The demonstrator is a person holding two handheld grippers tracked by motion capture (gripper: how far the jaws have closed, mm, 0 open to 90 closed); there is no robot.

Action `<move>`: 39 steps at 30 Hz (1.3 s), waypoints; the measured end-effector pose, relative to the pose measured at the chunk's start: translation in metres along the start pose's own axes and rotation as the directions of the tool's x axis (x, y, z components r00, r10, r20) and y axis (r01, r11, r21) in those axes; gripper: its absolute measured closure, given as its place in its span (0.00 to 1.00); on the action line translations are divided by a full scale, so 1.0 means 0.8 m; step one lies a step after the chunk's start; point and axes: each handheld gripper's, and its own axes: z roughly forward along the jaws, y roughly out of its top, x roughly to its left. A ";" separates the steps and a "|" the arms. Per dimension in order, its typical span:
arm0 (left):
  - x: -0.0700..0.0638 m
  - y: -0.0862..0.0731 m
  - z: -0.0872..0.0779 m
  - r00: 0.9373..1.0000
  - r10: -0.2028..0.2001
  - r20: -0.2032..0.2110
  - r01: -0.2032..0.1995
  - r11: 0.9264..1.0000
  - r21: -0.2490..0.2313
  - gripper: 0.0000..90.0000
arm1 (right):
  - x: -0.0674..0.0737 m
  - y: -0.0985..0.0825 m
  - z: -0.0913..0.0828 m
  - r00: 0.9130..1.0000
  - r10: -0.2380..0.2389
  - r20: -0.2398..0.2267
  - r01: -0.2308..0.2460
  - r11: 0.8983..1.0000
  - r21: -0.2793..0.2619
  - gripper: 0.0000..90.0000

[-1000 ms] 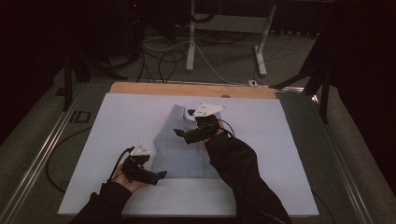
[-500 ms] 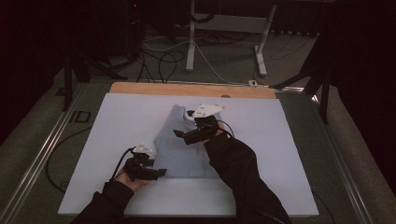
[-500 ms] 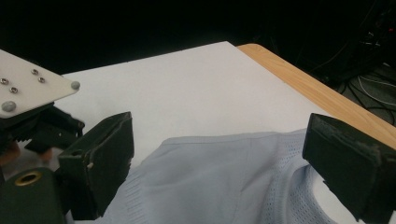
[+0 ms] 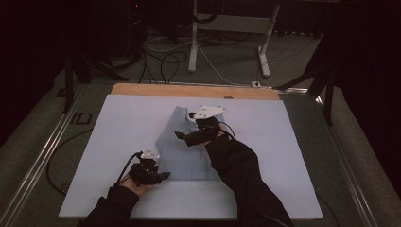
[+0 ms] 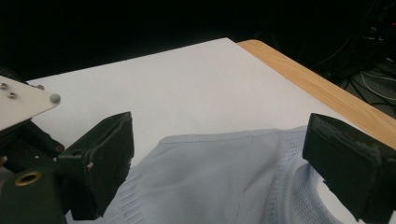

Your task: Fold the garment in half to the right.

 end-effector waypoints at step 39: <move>-0.001 -0.001 -0.013 0.999 -0.011 0.043 0.014 0.997 -0.082 0.95 | -0.071 0.020 0.097 0.988 0.103 0.116 -0.117 0.986 0.122 0.10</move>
